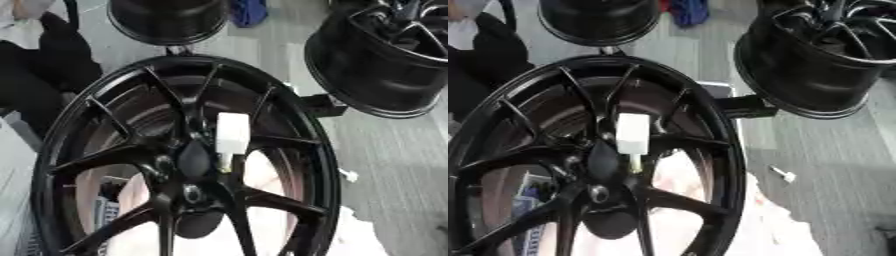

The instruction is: Pull the pin out of the wheel hub.

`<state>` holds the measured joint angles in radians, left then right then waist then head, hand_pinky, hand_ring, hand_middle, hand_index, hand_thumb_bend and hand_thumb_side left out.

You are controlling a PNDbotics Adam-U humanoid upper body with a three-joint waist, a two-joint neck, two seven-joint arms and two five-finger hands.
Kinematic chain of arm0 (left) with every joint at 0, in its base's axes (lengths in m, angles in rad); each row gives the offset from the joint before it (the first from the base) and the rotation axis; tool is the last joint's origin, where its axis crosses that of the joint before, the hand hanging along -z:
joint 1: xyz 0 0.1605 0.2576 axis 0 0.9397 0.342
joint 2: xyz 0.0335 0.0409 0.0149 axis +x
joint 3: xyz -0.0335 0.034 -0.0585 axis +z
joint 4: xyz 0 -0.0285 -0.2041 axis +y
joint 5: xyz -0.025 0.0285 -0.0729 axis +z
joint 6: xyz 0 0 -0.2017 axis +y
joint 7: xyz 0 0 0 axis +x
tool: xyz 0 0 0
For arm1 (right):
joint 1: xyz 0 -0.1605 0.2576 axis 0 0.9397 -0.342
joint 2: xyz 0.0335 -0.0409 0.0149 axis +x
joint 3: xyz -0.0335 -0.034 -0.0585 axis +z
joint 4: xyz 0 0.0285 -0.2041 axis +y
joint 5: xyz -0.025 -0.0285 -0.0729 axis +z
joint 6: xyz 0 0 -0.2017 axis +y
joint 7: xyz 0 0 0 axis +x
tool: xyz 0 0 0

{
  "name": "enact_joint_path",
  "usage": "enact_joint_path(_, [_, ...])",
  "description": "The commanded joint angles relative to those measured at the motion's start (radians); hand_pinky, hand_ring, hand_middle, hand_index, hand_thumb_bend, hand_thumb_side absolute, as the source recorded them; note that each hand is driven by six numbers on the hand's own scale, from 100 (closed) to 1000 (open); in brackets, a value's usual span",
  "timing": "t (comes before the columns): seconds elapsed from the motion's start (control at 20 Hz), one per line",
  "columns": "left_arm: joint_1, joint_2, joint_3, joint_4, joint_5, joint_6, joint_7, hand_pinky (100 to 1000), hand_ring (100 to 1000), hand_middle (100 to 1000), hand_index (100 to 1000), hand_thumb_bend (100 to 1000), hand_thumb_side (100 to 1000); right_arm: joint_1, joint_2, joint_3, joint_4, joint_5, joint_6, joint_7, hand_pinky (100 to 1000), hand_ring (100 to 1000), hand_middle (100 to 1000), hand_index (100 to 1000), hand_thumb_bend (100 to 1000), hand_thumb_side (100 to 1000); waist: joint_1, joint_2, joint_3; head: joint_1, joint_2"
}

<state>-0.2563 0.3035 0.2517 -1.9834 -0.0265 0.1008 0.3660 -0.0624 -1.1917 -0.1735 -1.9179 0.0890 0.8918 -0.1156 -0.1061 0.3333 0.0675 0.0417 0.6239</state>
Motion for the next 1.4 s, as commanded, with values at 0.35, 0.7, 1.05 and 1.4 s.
enact_joint_path(0.35, [-0.013,0.025,0.007,-0.017,-0.006,-0.003,0.002,656,520,548,711,148,365,0.084,0.080,-0.123,0.117,-0.018,0.003,-0.050,873,875,832,878,100,147,0.011,-0.005,0.006,0.019,-0.005])
enact_joint_path(0.7, [-0.014,0.025,0.006,-0.017,-0.006,-0.004,-0.001,656,521,548,710,149,363,0.058,0.088,-0.146,0.097,0.023,0.007,-0.080,855,868,831,877,100,100,0.016,-0.003,0.011,0.018,-0.004])
enact_joint_path(1.05, [-0.015,0.025,0.005,-0.017,-0.006,-0.005,-0.002,656,521,548,710,150,364,0.048,0.096,-0.158,0.118,0.033,0.015,-0.115,834,854,813,856,100,131,0.016,-0.003,0.012,0.021,-0.006])
enact_joint_path(1.4, [-0.019,0.024,0.004,-0.017,-0.006,-0.007,-0.003,656,522,548,710,151,362,0.017,0.099,-0.156,0.022,-0.009,-0.027,-0.269,754,790,691,802,100,280,0.020,-0.003,0.015,0.024,-0.011])
